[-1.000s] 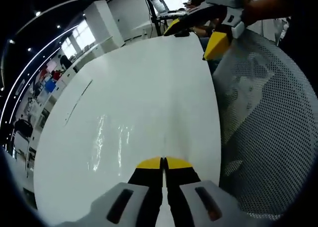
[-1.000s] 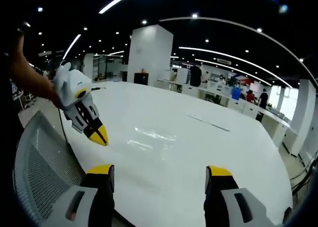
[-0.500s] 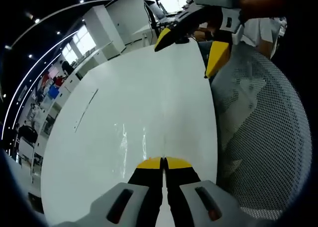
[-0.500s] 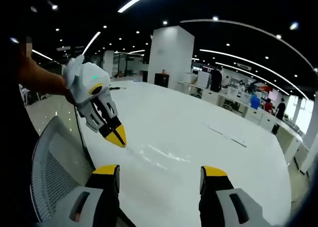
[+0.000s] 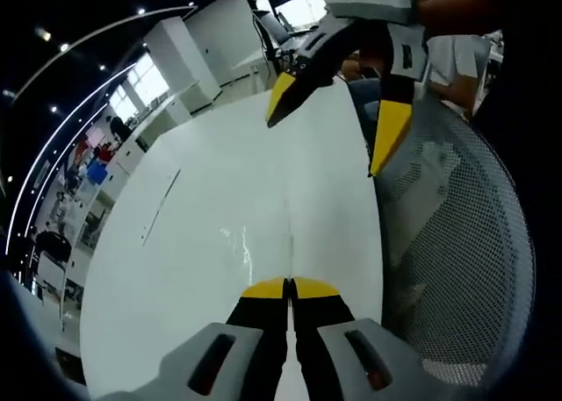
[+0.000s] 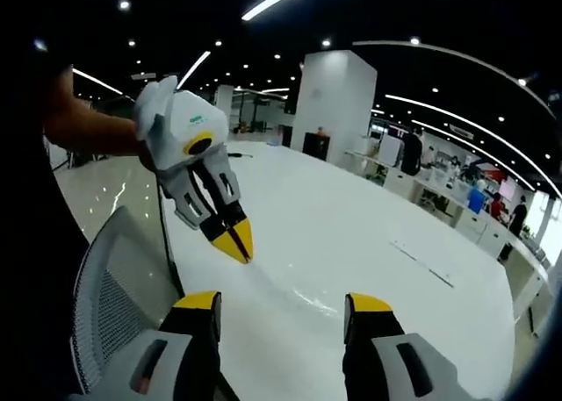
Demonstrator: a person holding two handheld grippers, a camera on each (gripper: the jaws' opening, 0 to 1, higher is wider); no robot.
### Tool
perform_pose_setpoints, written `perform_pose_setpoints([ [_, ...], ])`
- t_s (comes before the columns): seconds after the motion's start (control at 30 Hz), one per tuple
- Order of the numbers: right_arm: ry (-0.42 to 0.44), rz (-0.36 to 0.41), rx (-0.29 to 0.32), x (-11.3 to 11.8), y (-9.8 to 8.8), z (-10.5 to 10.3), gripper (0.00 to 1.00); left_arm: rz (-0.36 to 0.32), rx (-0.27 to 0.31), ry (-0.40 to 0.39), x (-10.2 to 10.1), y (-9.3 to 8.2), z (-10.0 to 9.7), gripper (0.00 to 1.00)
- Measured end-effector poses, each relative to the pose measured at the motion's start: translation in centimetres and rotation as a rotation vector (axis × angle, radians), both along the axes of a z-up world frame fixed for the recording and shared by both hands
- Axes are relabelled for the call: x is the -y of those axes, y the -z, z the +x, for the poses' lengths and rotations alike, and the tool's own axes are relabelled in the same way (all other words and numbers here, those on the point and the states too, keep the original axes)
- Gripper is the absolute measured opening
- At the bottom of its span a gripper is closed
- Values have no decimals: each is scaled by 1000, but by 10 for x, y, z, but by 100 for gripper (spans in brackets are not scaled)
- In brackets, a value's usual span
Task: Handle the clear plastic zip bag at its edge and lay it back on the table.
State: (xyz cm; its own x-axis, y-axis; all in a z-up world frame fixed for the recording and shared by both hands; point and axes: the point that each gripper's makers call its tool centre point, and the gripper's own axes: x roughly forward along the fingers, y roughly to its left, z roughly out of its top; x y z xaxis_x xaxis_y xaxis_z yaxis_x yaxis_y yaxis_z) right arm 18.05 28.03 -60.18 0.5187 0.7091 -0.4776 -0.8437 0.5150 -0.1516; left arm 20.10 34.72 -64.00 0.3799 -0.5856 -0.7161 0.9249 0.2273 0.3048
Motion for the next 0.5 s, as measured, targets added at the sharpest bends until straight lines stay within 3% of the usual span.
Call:
perform_pose_setpoints([
  [0.5,-69,-28,32,-14,-8,1,47,-30,19,10,-1,-21,2,0],
])
